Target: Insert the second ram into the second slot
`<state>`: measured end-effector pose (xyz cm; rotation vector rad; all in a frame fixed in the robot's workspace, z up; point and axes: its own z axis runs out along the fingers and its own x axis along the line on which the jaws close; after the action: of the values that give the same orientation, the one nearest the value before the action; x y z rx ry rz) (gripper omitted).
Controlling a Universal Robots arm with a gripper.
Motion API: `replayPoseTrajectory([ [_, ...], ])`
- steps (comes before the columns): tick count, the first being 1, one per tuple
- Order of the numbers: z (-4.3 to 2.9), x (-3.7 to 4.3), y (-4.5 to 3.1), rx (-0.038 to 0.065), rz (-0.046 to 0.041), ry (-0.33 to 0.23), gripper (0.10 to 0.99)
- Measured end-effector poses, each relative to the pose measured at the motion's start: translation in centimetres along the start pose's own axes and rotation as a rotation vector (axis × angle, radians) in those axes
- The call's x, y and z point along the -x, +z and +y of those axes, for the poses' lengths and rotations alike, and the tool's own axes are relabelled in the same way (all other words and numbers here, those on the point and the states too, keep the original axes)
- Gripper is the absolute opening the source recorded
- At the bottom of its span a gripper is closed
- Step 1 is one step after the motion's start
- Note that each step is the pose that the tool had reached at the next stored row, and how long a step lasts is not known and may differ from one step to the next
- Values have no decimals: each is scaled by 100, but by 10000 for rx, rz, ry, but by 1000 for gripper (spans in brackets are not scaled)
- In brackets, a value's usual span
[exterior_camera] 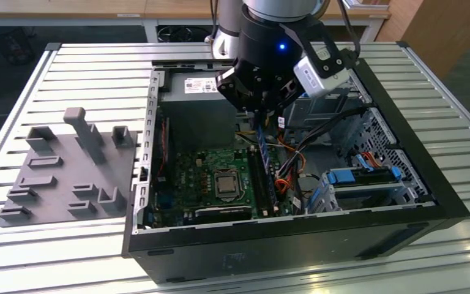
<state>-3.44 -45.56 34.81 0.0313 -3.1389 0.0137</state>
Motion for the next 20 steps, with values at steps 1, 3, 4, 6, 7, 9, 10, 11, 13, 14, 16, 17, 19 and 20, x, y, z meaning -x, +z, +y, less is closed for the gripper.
replayPoseTrajectory([
  [1,0,0,4,2,-1,0,137],
  [3,0,0,11,0,0,0,137],
  [4,0,0,15,-1,0,0,137],
  [6,0,0,23,-1,0,0,137],
  [7,0,0,27,-1,1,0,137],
  [9,0,0,34,-1,0,0,137],
  [10,0,0,38,-1,0,0,137],
  [11,0,0,42,-1,0,0,137],
  [13,0,0,49,-1,1,0,137],
  [14,0,0,52,-1,0,0,137],
  [16,0,0,59,-1,0,0,137],
  [17,0,0,62,-1,0,0,137],
  [19,0,0,69,-1,0,0,137],
  [20,0,0,72,-1,0,0,137],
])
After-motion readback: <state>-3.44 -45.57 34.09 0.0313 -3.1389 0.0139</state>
